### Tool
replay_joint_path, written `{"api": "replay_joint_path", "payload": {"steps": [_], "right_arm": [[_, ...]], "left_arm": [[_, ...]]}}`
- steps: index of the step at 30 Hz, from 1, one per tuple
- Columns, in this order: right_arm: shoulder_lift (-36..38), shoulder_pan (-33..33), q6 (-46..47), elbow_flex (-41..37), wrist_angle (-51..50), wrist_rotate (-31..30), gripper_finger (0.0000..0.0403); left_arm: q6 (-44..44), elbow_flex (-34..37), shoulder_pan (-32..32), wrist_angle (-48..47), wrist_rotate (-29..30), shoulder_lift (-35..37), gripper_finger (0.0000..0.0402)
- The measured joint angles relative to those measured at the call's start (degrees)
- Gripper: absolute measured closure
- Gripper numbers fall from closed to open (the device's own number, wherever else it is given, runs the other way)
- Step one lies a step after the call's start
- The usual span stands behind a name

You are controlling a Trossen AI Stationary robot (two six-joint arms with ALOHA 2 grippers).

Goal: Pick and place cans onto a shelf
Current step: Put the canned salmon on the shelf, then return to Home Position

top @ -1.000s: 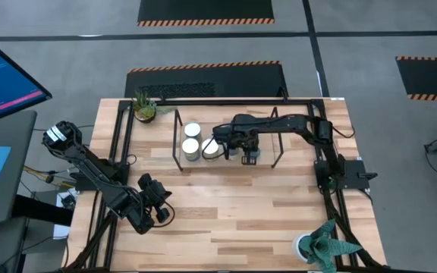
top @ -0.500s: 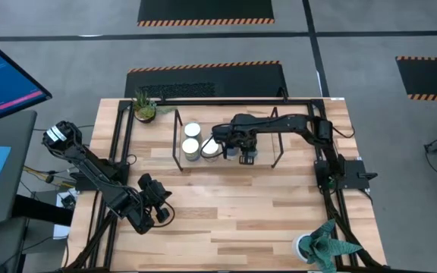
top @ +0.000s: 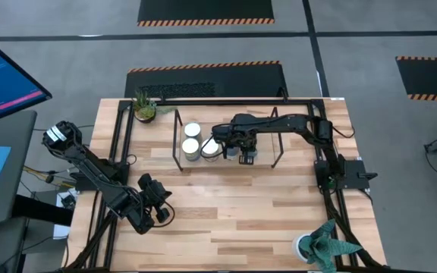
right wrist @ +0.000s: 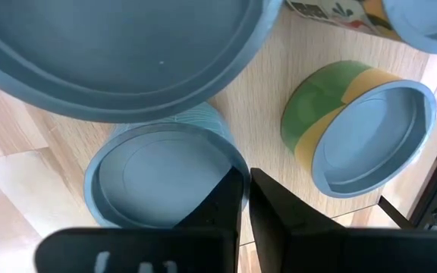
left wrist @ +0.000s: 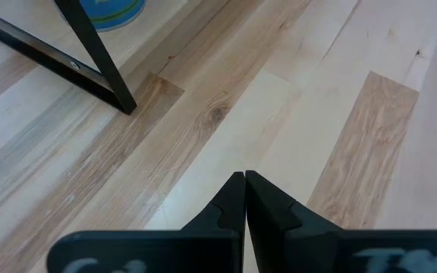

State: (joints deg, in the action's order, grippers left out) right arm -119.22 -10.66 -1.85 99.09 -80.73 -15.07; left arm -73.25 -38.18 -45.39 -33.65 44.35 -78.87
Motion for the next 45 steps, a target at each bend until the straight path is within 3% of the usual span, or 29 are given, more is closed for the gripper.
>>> {"api": "replay_joint_path", "payload": {"steps": [28,45], "right_arm": [[0.0,0.0,0.3,0.0,0.4,-0.2,0.0355],[0.0,0.0,0.5,0.0,-1.0,-0.4,0.0269]], "left_arm": [[0.0,0.0,0.0,0.0,0.0,0.0,0.0401],[0.0,0.0,0.0,0.0,0.0,0.0,0.0402]]}}
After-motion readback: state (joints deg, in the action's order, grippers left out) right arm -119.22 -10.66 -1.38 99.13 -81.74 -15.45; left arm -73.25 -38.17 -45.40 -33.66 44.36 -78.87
